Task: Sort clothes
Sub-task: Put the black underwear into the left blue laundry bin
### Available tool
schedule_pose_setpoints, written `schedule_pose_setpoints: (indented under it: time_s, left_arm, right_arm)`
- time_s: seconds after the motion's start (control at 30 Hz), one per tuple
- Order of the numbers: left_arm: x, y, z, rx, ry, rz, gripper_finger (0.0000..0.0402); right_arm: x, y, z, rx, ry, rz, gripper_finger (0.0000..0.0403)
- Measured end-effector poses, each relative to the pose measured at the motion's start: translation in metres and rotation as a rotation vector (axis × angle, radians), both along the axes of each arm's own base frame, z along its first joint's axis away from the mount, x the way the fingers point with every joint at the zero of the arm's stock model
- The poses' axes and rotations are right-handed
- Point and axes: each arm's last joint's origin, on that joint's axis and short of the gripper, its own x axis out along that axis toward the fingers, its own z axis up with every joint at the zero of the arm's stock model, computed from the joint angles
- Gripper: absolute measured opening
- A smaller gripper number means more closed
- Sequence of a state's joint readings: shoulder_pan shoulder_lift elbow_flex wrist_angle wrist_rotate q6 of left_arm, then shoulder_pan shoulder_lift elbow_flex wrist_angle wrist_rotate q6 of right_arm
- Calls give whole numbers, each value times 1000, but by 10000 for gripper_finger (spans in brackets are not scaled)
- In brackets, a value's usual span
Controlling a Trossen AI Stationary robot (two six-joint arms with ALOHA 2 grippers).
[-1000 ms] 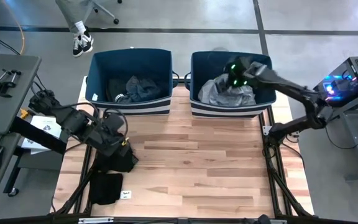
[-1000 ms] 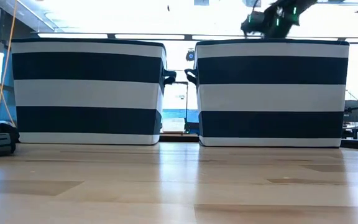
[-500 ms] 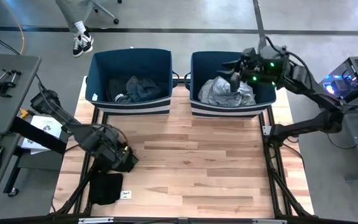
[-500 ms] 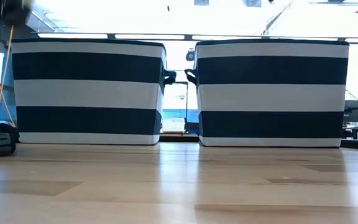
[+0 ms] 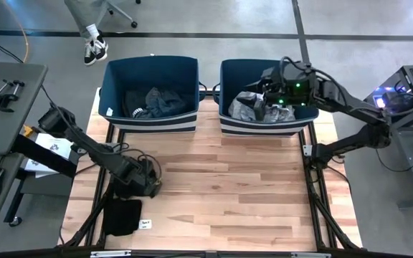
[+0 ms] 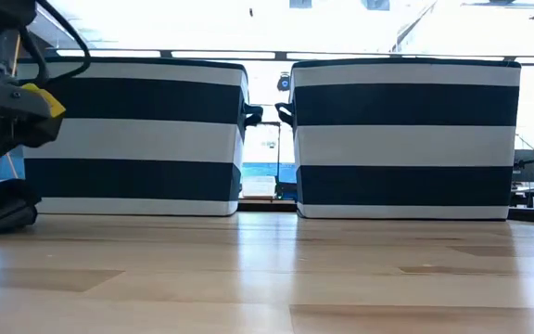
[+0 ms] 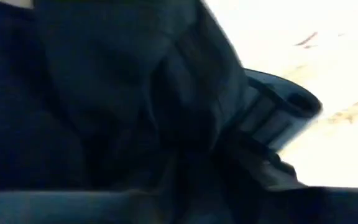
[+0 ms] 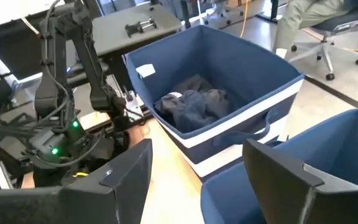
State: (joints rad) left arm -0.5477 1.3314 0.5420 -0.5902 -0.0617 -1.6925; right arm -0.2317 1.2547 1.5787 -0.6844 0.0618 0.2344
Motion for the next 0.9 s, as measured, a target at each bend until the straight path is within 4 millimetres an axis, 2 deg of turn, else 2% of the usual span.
schedule_pose_setpoints:
  time_s: [0.1,0.17,0.23,0.37,0.47,0.57,0.67,0.8,0.9]
  left_arm:
    - [12,-2,3,7,-20,-50,25]
    - [22,-4,14,14,-53,-87,12]
    - [37,-9,39,-1,-149,-130,12]
    - [60,-17,104,13,-340,-259,3]
    - [71,-20,166,38,-543,-379,2]
    - [74,-18,226,156,-747,-476,1]
    - [71,-9,286,337,-930,-494,1]
    - [57,13,363,602,-1157,-447,0]
    - [40,31,404,832,-1235,-441,0]
  right_arm:
    - [6,2,-3,8,10,14,240]
    - [10,5,-5,20,18,24,240]
    - [15,9,-8,21,32,50,240]
    - [20,18,-11,-2,48,104,240]
    - [22,22,-11,-7,48,113,240]
    - [23,23,-8,-18,19,102,240]
    - [23,25,-4,-16,-24,105,240]
    - [23,32,1,-15,-49,130,240]
    - [22,38,4,-13,-59,154,240]
